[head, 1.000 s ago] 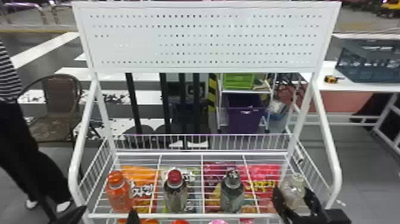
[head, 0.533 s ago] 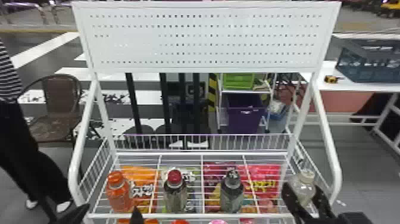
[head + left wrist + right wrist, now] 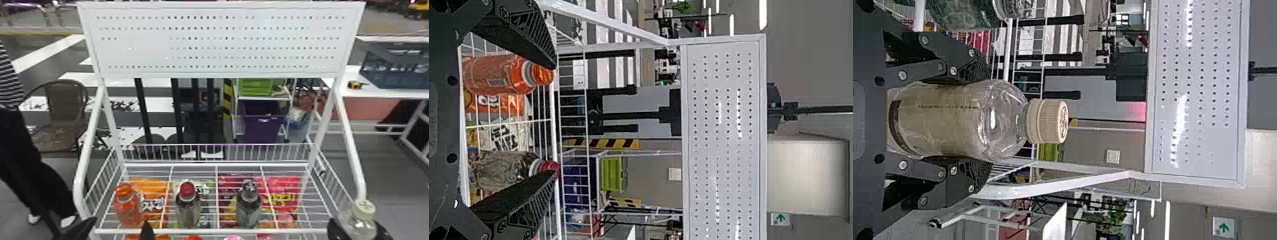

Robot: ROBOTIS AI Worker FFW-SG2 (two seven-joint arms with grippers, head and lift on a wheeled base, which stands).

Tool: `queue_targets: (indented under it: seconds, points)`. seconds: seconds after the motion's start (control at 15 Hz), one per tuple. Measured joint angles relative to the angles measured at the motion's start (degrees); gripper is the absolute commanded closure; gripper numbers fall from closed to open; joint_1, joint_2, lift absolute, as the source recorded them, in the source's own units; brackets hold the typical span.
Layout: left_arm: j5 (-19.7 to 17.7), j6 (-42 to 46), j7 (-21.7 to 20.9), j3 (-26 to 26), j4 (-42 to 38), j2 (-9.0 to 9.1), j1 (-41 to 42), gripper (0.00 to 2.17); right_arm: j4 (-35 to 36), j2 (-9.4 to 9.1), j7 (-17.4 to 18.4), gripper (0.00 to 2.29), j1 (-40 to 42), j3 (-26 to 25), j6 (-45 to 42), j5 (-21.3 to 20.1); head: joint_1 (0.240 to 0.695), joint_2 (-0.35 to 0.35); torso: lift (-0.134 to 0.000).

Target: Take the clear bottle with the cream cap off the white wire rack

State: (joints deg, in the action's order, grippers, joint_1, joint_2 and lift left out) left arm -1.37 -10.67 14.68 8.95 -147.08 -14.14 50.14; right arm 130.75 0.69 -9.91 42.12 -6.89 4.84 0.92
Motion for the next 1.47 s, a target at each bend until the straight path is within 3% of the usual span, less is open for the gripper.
queue_targets:
  seconds: [0.2,0.47,1.47]
  points:
    - [-0.18,0.0,0.02,-0.32,-0.09,-0.09,-0.22,0.14,6.02,-0.02,-0.73,1.7,7.73,-1.6,-3.06,1.54,0.499,0.0,0.0]
    - [-0.41,-0.01,0.08,-1.03,-0.38,-0.1,-0.31,0.14,8.46,-0.21,-1.1,1.7,12.56,-2.69,-6.85,2.23,0.499,0.0,0.0]
    - [-0.21,0.34,0.17,-1.51,-0.48,-0.01,0.22,0.14,9.88,-0.51,-2.64,1.7,13.69,-3.07,-6.81,3.26,0.499,0.0,0.0]
